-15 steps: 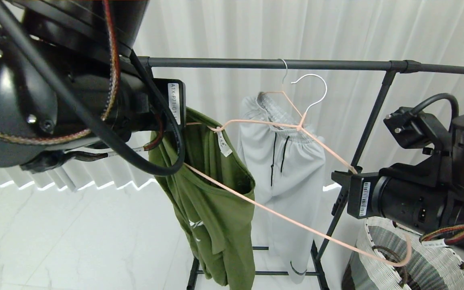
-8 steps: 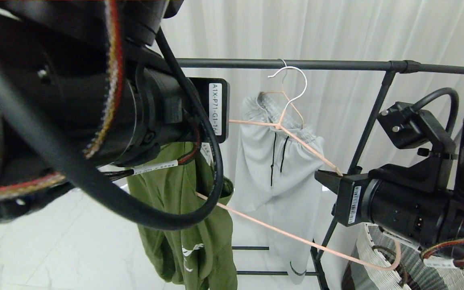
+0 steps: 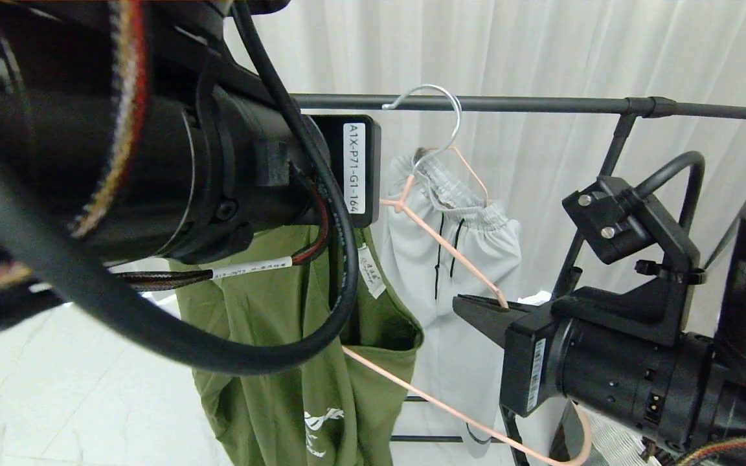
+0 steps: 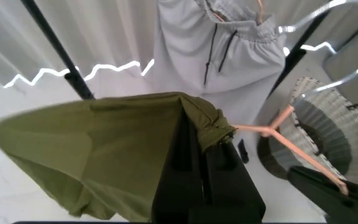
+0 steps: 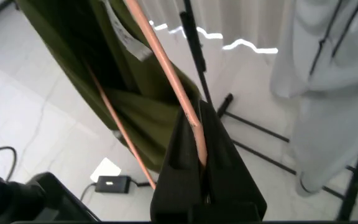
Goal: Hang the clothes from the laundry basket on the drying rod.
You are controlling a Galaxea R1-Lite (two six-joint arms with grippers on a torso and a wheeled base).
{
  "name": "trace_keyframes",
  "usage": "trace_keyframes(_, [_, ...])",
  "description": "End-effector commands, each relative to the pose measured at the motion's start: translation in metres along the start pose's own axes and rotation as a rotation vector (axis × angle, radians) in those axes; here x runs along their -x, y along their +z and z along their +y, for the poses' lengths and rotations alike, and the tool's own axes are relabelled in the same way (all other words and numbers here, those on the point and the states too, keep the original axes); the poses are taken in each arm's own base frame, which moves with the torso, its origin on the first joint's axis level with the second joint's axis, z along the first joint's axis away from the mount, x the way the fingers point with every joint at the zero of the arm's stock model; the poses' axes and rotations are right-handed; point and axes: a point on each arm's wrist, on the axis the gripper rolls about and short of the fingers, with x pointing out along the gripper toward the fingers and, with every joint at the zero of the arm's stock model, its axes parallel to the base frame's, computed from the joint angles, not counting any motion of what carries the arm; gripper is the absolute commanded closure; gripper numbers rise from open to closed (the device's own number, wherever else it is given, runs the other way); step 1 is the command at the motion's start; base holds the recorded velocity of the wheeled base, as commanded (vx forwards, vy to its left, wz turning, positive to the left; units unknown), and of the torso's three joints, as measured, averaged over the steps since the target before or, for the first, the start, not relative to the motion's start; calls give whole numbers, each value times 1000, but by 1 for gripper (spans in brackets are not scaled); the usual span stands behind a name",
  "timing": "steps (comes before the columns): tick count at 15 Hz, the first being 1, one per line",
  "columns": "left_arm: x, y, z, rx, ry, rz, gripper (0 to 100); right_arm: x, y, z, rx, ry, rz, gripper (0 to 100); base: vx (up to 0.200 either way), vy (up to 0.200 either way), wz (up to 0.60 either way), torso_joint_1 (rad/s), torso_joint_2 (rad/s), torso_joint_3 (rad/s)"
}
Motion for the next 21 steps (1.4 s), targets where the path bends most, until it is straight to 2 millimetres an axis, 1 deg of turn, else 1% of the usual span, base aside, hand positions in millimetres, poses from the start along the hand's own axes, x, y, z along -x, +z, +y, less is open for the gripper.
trace_keyframes(1, [2, 1, 1, 4, -8, -3, 100, -12, -5, 3, 15, 8, 14, 100, 0, 0, 0, 0, 0, 0])
trace_keyframes(2, [4, 1, 1, 5, -17, -2, 100, -16, -6, 4, 24, 15, 22, 100, 0, 0, 0, 0, 0, 0])
trace_keyframes(3, [8, 0, -1, 1, -52, 1, 100, -21, -6, 5, 41, 22, 26, 100, 0, 0, 0, 0, 0, 0])
trace_keyframes(5, [19, 0, 0, 2, -118, 7, 100, -30, -5, 4, 62, 8, 25, 100, 0, 0, 0, 0, 0, 0])
trace_keyframes(6, [20, 1, 1, 3, -125, 6, 100, -30, -6, 4, 65, 6, 25, 100, 0, 0, 0, 0, 0, 0])
trace_keyframes(8, [27, -9, 12, -21, -130, 28, 100, -31, 0, -6, 105, -26, 4, 100, 0, 0, 0, 0, 0, 0])
trace_keyframes(10, [32, -14, 19, -36, -127, 33, 100, -31, 5, -12, 145, -47, -12, 100, 0, 0, 0, 0, 0, 0])
trace_keyframes(12, [31, -16, 20, -41, -124, 37, 100, -30, 11, -17, 206, -66, -39, 100, 0, 0, 0, 0, 0, 0])
trace_keyframes(15, [29, -19, 18, -51, -118, 47, 100, -30, 19, -15, 241, -57, -114, 100, 0, 0, 0, 0, 0, 0])
trace_keyframes(17, [27, -21, 18, -61, -115, 54, 100, -29, 20, -15, 255, -61, -123, 100, 0, 0, 0, 0, 0, 0])
trace_keyframes(20, [24, -27, 17, -86, -107, 70, 100, -24, 29, -13, 279, -55, -160, 100, 0, 0, 0, 0, 0, 0])
trace_keyframes(21, [24, -27, 16, -88, -106, 71, 0, -23, 29, -13, 281, -57, -162, 100, 0, 0, 0, 0, 0, 0])
